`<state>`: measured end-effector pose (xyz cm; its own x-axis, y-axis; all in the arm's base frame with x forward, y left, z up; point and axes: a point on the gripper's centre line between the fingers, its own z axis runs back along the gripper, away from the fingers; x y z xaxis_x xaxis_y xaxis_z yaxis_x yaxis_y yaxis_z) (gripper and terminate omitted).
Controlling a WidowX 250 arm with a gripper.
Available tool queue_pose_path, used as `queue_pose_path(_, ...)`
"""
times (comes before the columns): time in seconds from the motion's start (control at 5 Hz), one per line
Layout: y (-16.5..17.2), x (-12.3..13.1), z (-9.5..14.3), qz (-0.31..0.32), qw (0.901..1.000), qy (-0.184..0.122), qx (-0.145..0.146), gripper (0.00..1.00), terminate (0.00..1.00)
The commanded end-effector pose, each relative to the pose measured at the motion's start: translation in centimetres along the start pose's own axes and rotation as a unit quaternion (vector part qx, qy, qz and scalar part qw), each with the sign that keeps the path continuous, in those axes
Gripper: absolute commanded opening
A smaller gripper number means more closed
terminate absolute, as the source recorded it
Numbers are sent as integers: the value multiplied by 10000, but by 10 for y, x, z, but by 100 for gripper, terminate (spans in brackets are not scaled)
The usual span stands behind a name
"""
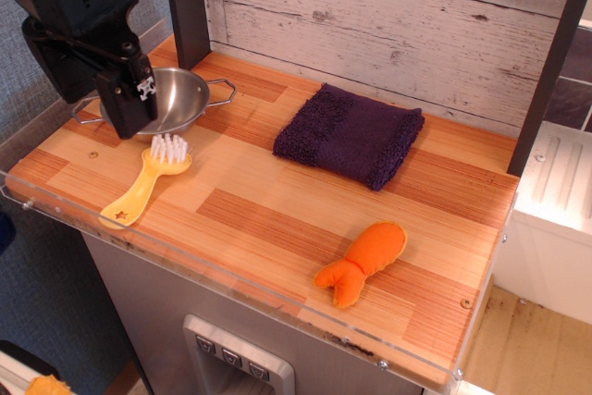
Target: Bring the violet cloth to the front edge of the table.
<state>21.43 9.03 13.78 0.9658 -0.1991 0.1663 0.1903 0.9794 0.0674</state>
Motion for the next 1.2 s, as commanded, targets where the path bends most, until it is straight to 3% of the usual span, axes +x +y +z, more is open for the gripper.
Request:
queue_pose_path(0.0,0,0,0,0,10000,0,0,100,0)
queue_pose_path(0.2,0,27,-22,362,9993,-37,16,100,0)
queue_pose_path(0.6,-10,101,-65,623,9970,-275,372,100,0)
queue_pose_path(1.0,-34,155,-96,653,9961,-582,126,100,0)
